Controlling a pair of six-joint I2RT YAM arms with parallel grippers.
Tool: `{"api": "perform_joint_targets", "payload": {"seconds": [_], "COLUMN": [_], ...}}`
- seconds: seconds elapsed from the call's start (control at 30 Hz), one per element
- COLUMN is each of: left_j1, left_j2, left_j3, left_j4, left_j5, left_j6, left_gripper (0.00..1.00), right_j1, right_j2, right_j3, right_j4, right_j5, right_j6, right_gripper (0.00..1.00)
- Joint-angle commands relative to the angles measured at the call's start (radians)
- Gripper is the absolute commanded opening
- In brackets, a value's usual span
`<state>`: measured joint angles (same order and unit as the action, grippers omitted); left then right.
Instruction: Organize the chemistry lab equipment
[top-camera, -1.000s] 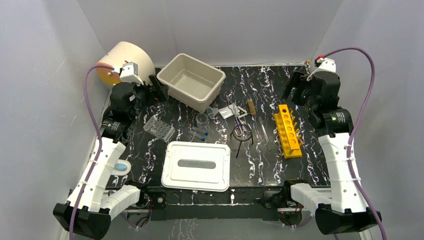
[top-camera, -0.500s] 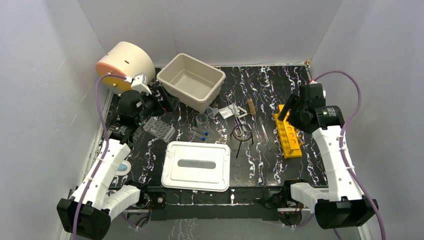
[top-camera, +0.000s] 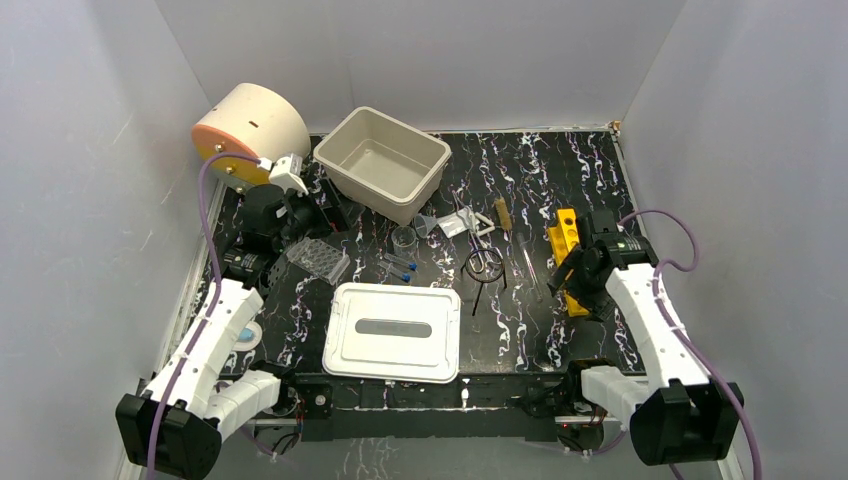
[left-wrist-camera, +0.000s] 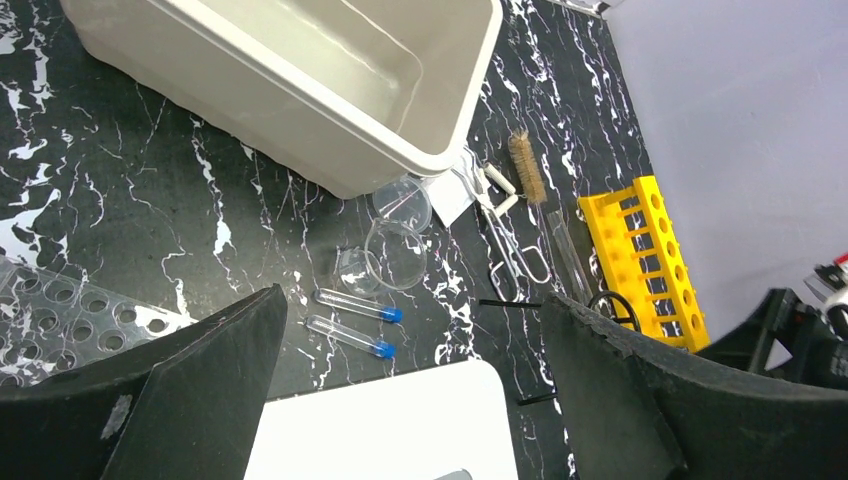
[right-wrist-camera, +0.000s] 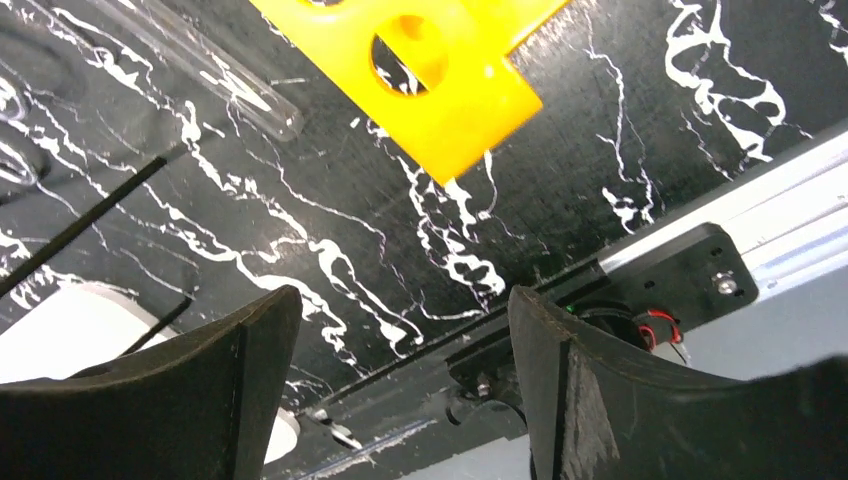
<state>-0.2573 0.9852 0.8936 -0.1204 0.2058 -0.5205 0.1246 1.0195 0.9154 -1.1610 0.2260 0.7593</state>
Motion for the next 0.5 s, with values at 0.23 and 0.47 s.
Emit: {"api": "perform_joint_targets", "payload": {"seconds": [0.23, 0.47], "left_j1": [0.004, 0.002], "left_j2": [0.026, 0.053], "left_j3": [0.031, 0.056], "left_j4": [0.009, 0.005], "left_j5": [0.038, 0.032], "left_j6": [0.055, 0.061], "left_gripper": [0.98, 0.98], "right_j1": [-0.006, -0.011], "right_j2": [0.109, 0.216], "right_j3": [-0.086, -0.071], "right_j4": [0.366, 0.567], "right_j5": [0.192, 0.188], "right_j6": [-0.102, -0.289], "right_gripper": [0.87, 0.87]}}
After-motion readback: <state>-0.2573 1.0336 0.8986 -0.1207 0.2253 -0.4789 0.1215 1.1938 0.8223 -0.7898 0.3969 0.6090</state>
